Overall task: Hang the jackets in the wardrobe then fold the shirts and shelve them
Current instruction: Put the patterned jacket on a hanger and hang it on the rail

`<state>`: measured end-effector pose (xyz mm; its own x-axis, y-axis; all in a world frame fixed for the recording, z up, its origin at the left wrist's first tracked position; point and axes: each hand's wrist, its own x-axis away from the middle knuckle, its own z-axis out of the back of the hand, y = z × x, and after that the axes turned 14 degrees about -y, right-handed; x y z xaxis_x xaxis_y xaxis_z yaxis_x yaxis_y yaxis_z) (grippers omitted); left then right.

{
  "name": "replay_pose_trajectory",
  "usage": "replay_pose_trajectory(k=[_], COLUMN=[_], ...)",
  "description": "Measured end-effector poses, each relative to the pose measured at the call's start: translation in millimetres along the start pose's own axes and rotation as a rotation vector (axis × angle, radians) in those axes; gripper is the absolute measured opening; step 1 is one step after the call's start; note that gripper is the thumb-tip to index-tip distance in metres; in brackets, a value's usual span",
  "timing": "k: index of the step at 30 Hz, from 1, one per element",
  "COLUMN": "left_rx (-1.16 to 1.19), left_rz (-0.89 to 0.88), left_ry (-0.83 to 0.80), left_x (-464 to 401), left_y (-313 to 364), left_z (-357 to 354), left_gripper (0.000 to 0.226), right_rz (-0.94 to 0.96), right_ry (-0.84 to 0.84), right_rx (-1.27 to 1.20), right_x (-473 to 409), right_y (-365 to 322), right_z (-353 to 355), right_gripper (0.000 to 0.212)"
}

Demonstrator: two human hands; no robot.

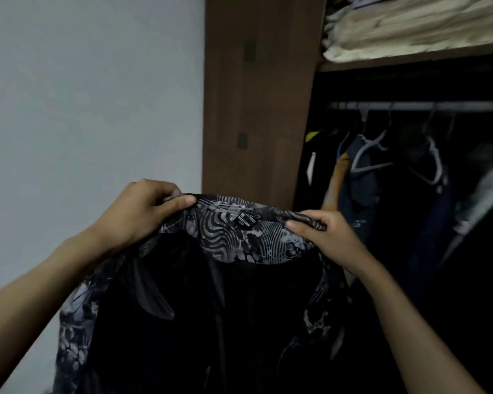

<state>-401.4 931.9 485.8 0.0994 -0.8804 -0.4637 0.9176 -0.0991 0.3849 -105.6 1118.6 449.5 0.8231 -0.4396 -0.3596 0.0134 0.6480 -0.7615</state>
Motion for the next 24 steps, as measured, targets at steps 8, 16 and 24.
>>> replay_pose_trajectory(k=[8, 16, 24], left_rx=[0.137, 0.217, 0.143], left_rz=[-0.25, -0.398, -0.492], left_ry=[-0.146, -0.167, -0.292], left_x=[-112.7, -194.9, -275.1], left_y=[17.6, 60.4, 110.5], left_z=[-60.5, -114.3, -154.4], left_gripper=[0.049, 0.039, 0.035], right_rz=[-0.256, -0.425, -0.283], right_ry=[0.272, 0.414, 0.79], right_rx=[0.034, 0.031, 0.229], right_x=[52.7, 84.1, 34.6], right_y=[21.7, 54.8, 57.2], right_z=[55.5, 100.8, 173.3], right_gripper=[0.022, 0.028, 0.037])
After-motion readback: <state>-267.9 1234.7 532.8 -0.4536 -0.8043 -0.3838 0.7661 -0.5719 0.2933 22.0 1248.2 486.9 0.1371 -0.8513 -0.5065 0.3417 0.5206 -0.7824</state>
